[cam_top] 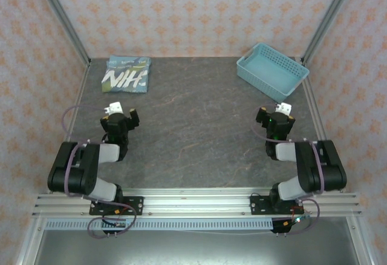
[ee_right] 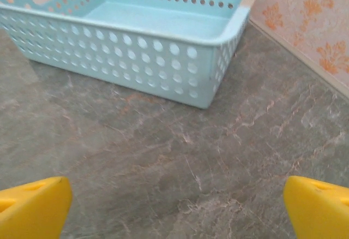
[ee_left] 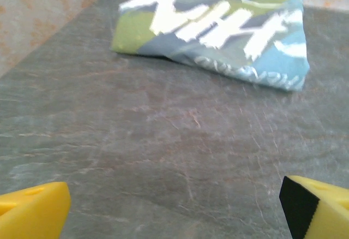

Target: Fold and stack the t-shirts

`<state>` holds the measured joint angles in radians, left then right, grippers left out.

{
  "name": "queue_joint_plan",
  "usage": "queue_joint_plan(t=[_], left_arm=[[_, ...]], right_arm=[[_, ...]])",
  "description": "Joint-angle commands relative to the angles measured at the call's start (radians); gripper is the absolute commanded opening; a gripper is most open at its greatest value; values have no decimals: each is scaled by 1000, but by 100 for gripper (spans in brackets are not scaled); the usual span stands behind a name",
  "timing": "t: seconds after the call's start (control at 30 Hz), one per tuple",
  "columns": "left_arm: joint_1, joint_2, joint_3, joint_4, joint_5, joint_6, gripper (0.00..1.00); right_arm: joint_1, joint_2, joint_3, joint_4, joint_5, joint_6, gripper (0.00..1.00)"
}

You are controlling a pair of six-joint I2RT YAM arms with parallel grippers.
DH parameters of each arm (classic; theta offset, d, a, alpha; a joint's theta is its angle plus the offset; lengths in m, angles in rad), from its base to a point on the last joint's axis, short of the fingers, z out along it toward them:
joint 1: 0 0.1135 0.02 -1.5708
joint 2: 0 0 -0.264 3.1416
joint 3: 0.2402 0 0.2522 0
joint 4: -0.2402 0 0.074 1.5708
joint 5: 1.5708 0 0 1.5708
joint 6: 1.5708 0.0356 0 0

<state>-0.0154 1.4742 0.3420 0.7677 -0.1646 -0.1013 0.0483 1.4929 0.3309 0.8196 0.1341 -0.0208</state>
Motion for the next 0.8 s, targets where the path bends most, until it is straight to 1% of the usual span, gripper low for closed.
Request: queue_joint_plan(t=[0.0,0.03,0.07,0.1,0.13,0.17,0.2,0.23,0.27,0.47,0.63,0.77], left_arm=[[-18,27,36,80,-26,60,100],[-18,12,48,23,-26,53,100],[-18,12,56,7,-30,50,100],[-19,23,48,49,-33,58,100],[-20,9,61,-4,-30,50,100],[-20,20,52,37,-33,55,100],[-20,12,60,3,-33,51,100],[-20,18,55,25,-33,54,100],[-21,17,57,14,-35,55,100],[-44,21,69,2,-67,74,100],[-44,21,71,-1,-67,74,100],[-44,20,69,0,-66,73,100]], right_arm=[[-8,8,41,12,-3,5,99],[-13,27,55,17,-23,0,99],[-14,42,61,31,-14,1,100],[-14,33,80,-26,-11,3,99],[-14,31,88,-46,-14,0,99],[-15,41,82,-14,-13,-3,99],[-13,33,85,-35,-14,-2,99],[-14,31,83,-36,-15,-2,99],[-13,32,76,-14,-15,-5,99],[-12,29,77,-25,-19,-7,99],[-10,34,95,-46,-50,-21,99],[-10,31,82,-31,-50,-22,99]])
